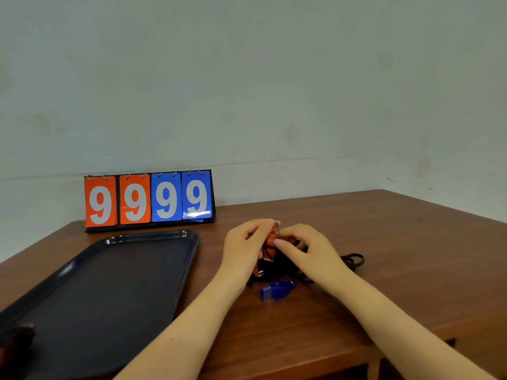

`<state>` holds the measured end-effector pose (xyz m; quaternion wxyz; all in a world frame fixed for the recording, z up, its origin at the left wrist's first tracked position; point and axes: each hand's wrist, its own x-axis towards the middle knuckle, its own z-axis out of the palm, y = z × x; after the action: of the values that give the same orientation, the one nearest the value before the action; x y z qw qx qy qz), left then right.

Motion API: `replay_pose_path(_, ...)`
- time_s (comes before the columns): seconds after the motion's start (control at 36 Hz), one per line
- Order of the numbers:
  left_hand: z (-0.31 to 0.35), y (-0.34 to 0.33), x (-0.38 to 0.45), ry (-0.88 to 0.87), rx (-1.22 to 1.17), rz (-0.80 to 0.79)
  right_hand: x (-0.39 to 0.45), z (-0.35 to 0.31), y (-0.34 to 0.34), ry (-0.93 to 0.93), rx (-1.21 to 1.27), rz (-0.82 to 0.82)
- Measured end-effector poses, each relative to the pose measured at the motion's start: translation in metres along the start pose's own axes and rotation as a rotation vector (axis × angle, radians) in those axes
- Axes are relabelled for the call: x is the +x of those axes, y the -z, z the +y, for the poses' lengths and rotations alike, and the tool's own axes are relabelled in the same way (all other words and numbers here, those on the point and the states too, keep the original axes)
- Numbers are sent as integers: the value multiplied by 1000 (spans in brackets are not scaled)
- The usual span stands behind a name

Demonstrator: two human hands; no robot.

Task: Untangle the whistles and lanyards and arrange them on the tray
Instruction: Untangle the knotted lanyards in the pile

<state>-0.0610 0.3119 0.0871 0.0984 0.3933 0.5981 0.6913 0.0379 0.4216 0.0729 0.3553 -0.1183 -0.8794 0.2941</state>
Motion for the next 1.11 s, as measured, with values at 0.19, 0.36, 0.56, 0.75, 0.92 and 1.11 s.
replay_pose_path(0.19,-2,-1,-1,3,62,-82,0,-2,5,-45,260,38)
replay_pose_path(0.36,-9,2,5,-19,118,11,4,-3,12,-234,584,173)
replay_pose_path(0.56,-13,9,9,-61,379,33,5,3,32,-368,1118,445)
replay_pose_path(0.75,-11,9,4,-14,597,-275,6,9,38,-440,1422,613)
replay_pose_path(0.92,-5,16,8,127,67,-1,6,13,42,-473,1433,615)
replay_pose_path(1.11,-3,25,16,132,-193,329,5,9,44,-535,1529,626)
